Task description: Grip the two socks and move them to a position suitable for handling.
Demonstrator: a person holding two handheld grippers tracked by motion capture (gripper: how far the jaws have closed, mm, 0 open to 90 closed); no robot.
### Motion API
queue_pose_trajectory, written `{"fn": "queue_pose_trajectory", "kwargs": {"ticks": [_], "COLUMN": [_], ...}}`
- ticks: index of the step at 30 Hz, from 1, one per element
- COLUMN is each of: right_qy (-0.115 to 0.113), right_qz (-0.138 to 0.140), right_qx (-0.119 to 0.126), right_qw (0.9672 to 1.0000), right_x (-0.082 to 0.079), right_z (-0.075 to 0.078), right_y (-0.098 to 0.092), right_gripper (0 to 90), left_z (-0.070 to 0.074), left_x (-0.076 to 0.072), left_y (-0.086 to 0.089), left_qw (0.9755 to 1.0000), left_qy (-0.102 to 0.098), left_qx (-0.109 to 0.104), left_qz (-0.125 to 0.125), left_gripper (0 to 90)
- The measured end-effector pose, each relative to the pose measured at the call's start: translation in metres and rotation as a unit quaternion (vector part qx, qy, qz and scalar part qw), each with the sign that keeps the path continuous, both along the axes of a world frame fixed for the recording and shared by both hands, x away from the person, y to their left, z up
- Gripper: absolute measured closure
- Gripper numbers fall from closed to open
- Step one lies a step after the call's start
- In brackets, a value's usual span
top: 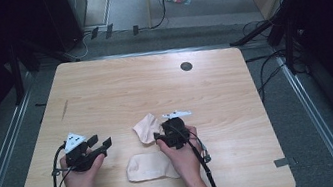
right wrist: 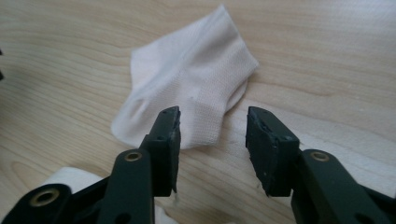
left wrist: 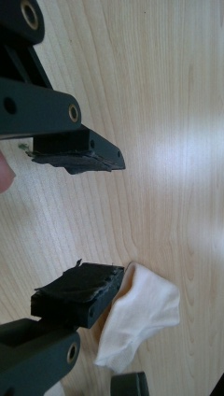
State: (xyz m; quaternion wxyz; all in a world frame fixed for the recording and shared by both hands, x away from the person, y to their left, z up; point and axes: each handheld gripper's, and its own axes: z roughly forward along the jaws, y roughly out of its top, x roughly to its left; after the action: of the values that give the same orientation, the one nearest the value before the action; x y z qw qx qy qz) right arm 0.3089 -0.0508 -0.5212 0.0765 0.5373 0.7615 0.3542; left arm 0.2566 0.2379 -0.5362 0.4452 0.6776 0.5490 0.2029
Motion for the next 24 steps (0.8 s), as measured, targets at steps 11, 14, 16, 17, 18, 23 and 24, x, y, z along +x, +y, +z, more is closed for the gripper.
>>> {"fn": "queue_pose_trajectory", "kwargs": {"ticks": [11, 14, 16, 17, 18, 23, 24], "right_qy": [0.001, -0.029, -0.042, -0.046, -0.053, -0.063, -0.068], "right_qz": [0.015, 0.034, 0.042, 0.045, 0.052, 0.072, 0.080], "right_qx": [-0.016, -0.029, -0.031, -0.031, -0.029, -0.036, -0.034], "right_qw": [0.9998, 0.9986, 0.9978, 0.9975, 0.9968, 0.9948, 0.9939], "right_x": [0.004, 0.002, 0.001, 0.000, 0.000, 0.000, 0.000], "right_z": [-0.007, 0.006, 0.014, 0.019, 0.024, 0.042, 0.049], "right_y": [0.010, 0.010, 0.009, 0.009, 0.009, 0.013, 0.014], "right_gripper": [89.2, 89.8, 89.8, 89.8, 89.8, 89.7, 89.7], "left_z": [-0.005, -0.007, -0.008, -0.008, -0.008, -0.009, -0.010], "left_x": [0.004, 0.007, 0.010, 0.012, 0.013, 0.020, 0.023], "left_y": [-0.005, -0.009, -0.015, -0.018, -0.021, -0.032, -0.038], "left_qw": [0.9998, 0.9994, 0.9987, 0.9986, 0.9980, 0.9955, 0.9941], "left_qy": [0.011, 0.019, 0.023, 0.022, 0.024, 0.027, 0.030], "left_qx": [0.006, 0.006, 0.009, 0.007, 0.009, 0.020, 0.018], "left_qz": [-0.013, -0.026, -0.044, -0.047, -0.057, -0.089, -0.103], "left_gripper": [42.9, 40.1, 38.3, 37.3, 36.2, 32.9, 32.6]}}
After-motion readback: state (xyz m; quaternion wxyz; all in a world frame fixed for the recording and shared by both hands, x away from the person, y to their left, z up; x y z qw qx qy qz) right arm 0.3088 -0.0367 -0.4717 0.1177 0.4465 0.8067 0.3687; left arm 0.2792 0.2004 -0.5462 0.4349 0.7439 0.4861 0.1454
